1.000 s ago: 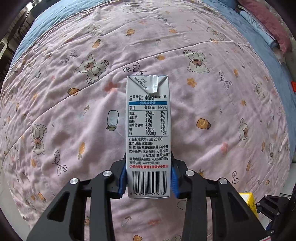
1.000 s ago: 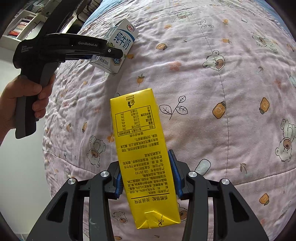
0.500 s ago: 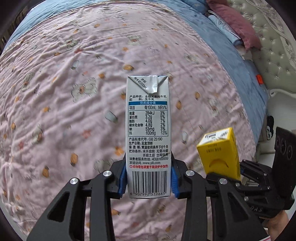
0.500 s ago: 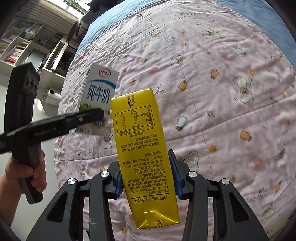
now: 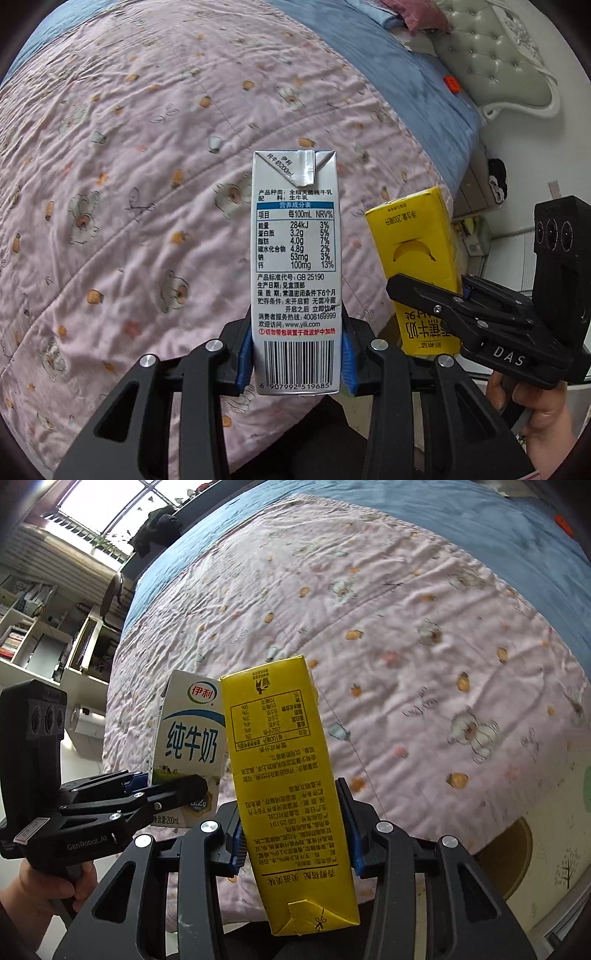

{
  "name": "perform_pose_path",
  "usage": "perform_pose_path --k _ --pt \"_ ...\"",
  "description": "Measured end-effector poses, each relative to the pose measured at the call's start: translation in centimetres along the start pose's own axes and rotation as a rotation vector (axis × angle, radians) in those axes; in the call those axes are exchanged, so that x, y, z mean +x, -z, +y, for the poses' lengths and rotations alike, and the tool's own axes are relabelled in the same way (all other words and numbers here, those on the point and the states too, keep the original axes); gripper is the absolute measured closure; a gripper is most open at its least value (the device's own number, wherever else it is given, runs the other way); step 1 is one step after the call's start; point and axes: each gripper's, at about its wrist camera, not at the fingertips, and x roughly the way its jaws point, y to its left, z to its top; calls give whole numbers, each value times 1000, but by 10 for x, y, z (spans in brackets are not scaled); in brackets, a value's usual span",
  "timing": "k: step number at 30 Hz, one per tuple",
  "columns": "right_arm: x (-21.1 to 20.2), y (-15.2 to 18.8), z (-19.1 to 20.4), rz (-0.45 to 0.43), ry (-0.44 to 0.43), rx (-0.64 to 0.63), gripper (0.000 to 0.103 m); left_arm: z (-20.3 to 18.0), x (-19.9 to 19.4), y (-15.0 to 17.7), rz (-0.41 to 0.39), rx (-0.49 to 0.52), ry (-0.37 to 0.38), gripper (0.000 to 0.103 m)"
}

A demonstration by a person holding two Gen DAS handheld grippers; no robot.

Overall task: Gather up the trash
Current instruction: 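Lift both cartons and carry them over the yellow wastebasket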

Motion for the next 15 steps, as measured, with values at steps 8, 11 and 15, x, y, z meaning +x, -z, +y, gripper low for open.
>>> perform_pose_path --k 8,11,15 --pt "-39 51 -65 -23 38 122 62 -72 44 33 92 76 33 65" --pt "-55 69 -94 -28 48 153 62 -104 63 42 121 119 28 65" --pt "-78 96 -139 -25 67 188 62 -147 90 55 155 142 23 65"
